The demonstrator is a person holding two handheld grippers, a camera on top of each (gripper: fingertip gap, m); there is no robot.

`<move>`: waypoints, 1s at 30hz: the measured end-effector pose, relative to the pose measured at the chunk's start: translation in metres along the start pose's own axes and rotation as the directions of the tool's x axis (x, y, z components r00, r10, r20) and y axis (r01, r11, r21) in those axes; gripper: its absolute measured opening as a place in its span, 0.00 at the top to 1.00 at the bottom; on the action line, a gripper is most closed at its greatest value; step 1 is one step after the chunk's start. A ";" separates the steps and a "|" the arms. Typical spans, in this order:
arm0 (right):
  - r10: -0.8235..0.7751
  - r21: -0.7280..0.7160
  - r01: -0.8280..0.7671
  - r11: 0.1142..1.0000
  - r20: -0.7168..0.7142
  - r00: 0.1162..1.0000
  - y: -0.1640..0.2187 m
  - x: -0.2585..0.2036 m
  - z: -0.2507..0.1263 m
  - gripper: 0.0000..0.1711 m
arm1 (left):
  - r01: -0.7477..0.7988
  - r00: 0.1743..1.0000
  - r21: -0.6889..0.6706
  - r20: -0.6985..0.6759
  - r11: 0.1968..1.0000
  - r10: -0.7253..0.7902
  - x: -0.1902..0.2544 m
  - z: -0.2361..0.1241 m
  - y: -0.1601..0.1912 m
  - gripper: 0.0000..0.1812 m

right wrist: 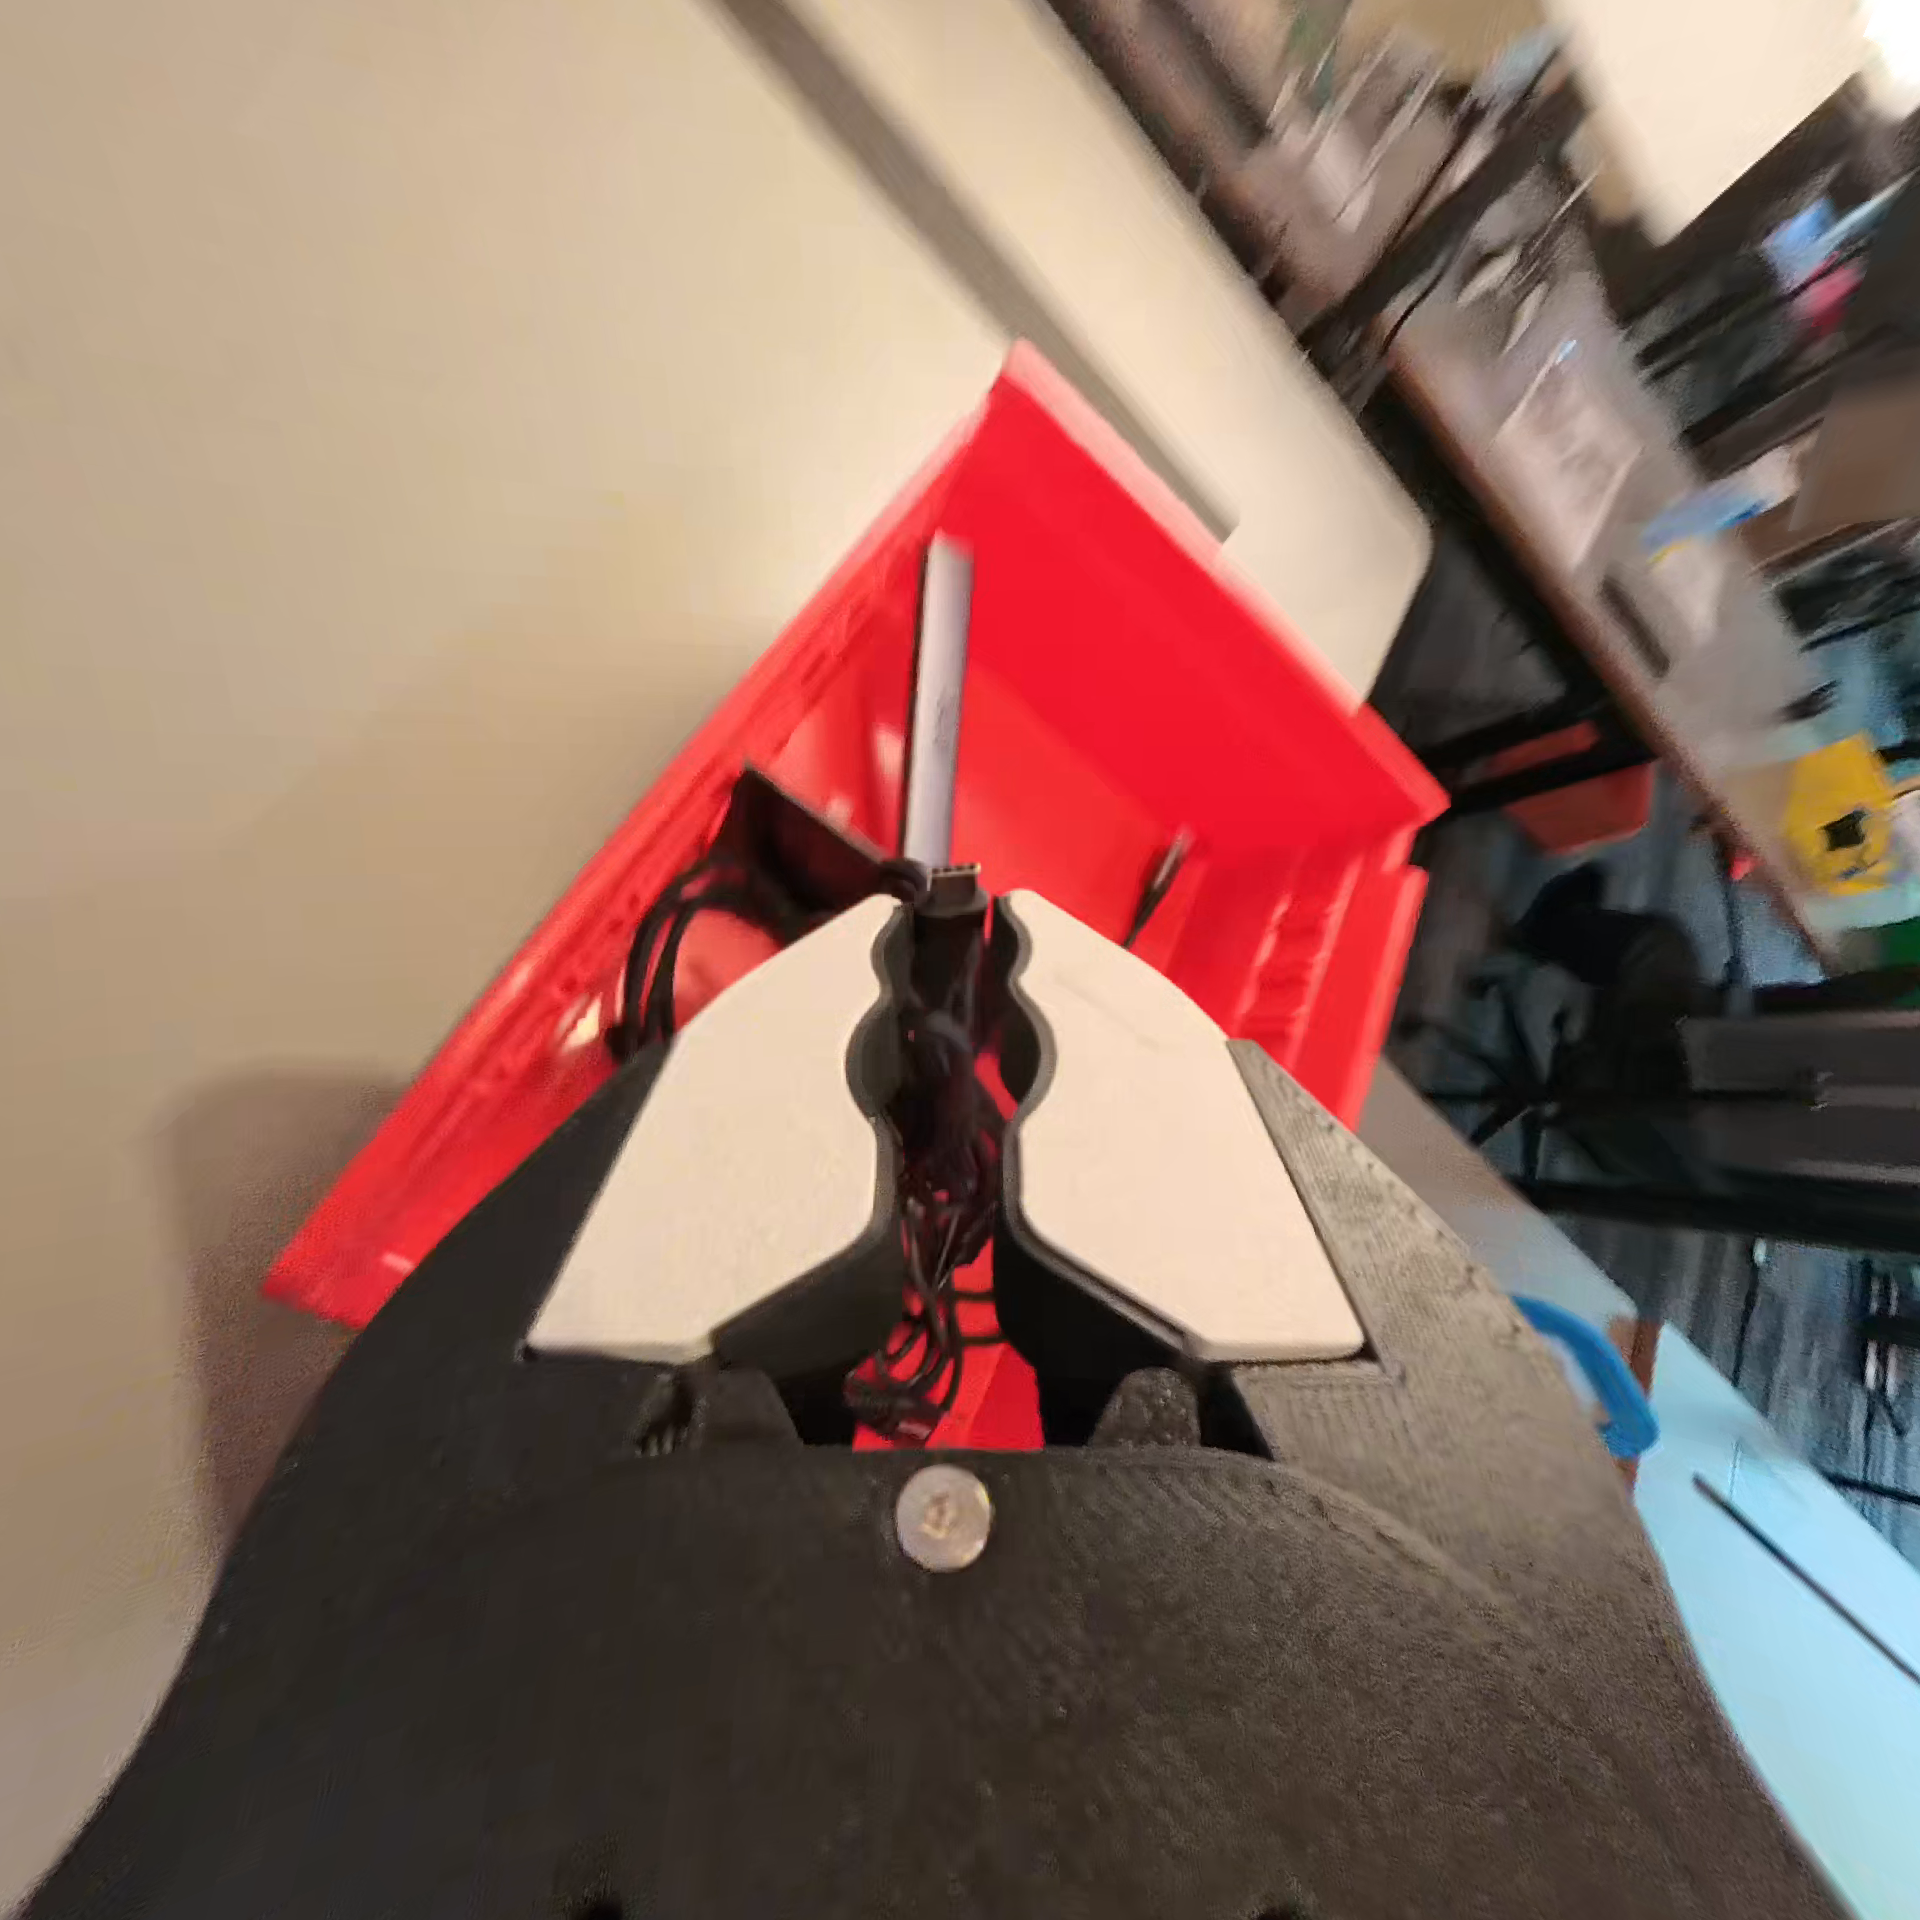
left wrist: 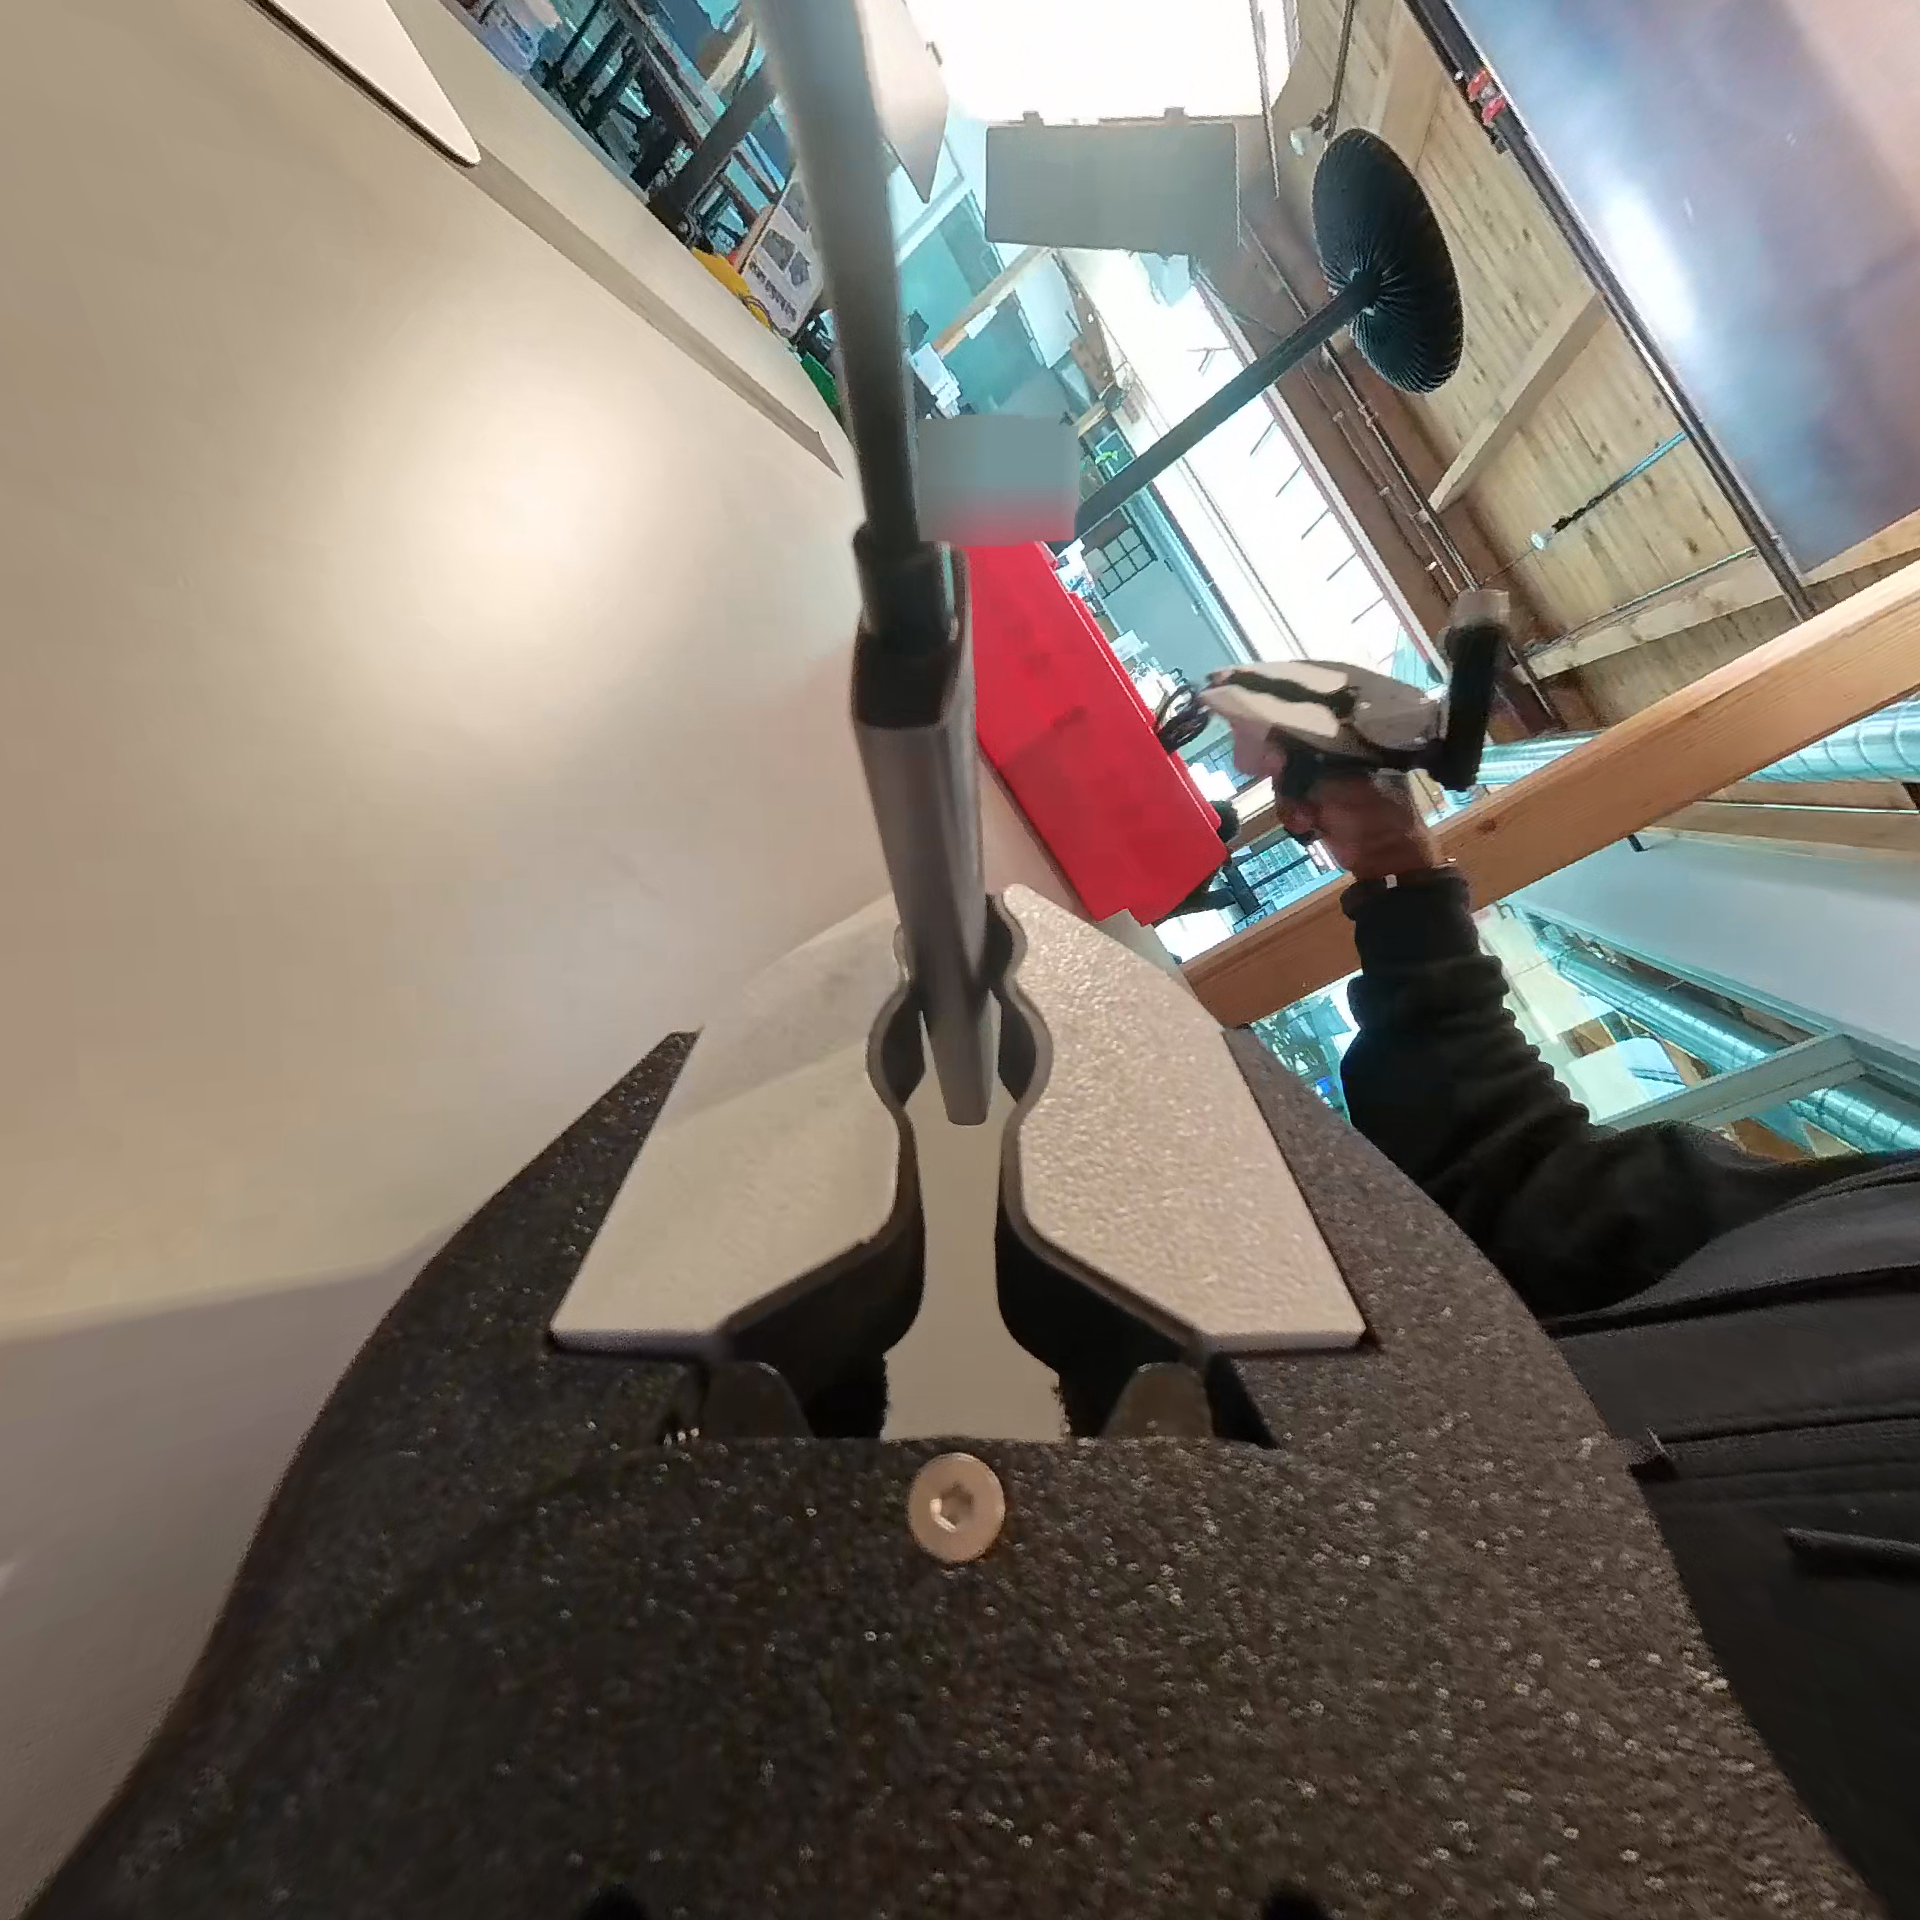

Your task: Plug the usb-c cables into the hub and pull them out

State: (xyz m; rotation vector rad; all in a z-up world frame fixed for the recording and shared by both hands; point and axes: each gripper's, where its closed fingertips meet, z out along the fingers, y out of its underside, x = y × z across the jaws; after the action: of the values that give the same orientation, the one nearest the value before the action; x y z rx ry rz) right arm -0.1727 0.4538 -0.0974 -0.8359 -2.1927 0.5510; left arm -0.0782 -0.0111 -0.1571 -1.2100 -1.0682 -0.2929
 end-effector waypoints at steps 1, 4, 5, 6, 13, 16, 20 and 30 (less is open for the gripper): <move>-0.008 -0.050 0.010 0.999 0.036 0.999 0.015 -0.010 0.010 0.85 | -0.005 1.000 -0.003 0.006 1.000 0.005 0.000 0.000 0.001 0.95; -0.004 -0.048 0.008 0.999 0.070 0.998 0.025 -0.028 0.011 0.76 | -0.030 0.999 -0.012 0.029 0.999 0.030 0.002 0.000 0.006 0.95; 0.016 -0.015 -0.015 1.000 0.063 0.998 0.019 -0.029 0.005 0.76 | -0.038 0.999 -0.017 0.036 0.999 0.039 0.003 0.000 0.008 0.95; 0.038 0.022 -0.039 0.999 0.048 0.998 0.012 -0.030 -0.003 0.75 | -0.048 0.998 -0.023 0.043 0.999 0.049 0.003 0.001 0.009 0.95; 0.027 0.346 -0.134 0.929 0.297 0.955 -0.095 -0.142 -0.040 0.78 | -0.145 0.988 -0.238 0.025 0.960 0.155 0.031 0.044 0.053 0.95; -0.021 0.365 -0.254 0.896 0.605 0.796 -0.129 -0.240 -0.037 0.75 | -0.271 0.962 -0.378 -0.087 0.885 0.257 0.061 0.078 0.086 0.95; -0.008 0.258 -0.387 0.885 0.840 0.543 -0.148 -0.314 -0.043 0.69 | -0.414 0.910 -0.487 -0.226 0.769 0.347 0.088 0.105 0.125 0.95; 0.055 0.303 -0.490 0.817 0.806 0.590 -0.147 -0.264 -0.056 0.95 | -0.452 0.880 -0.388 -0.341 0.803 0.331 0.117 0.128 0.138 0.79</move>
State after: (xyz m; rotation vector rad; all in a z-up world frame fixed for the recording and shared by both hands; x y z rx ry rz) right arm -0.0482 0.1726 -0.0974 -0.7251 -2.4294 1.8751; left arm 0.0120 0.1913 -0.1531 -1.7352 -0.5020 -0.3760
